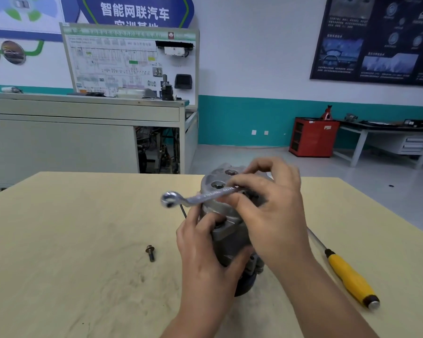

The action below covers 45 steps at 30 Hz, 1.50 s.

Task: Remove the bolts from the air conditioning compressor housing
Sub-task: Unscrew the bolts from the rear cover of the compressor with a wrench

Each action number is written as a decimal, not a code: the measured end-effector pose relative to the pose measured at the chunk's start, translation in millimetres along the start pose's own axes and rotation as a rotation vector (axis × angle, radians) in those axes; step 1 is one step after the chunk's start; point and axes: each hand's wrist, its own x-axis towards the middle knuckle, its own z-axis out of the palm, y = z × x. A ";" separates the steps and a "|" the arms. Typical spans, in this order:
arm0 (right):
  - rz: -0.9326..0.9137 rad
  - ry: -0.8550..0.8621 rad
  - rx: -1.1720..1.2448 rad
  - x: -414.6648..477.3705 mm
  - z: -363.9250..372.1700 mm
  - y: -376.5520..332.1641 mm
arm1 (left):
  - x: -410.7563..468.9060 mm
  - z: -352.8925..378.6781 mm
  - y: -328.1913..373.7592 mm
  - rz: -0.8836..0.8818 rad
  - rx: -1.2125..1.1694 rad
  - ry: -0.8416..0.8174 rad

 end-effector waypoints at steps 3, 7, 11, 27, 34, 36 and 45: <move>-0.058 0.178 0.051 -13.6 3.3 10.6 | 0.6 1.7 0.5 0.007 0.001 0.003; -0.005 0.258 0.124 -26.4 8.5 20.1 | 1.5 1.8 2.0 0.028 -0.003 -0.007; 0.140 0.346 0.326 -25.6 9.5 18.8 | -0.6 1.1 -1.2 0.046 0.017 0.002; 0.702 -0.278 0.126 48.7 -0.9 17.2 | -1.9 1.9 3.0 0.042 0.021 0.002; 0.332 -0.374 -0.298 41.2 4.1 -10.3 | -2.0 1.7 -0.6 0.033 0.018 0.005; 0.226 -0.312 -0.223 34.0 2.7 -13.2 | -1.4 1.4 -0.1 0.032 0.017 -0.007; 0.002 0.256 -0.067 -13.1 11.9 3.3 | -0.1 -0.3 3.3 0.021 0.004 0.015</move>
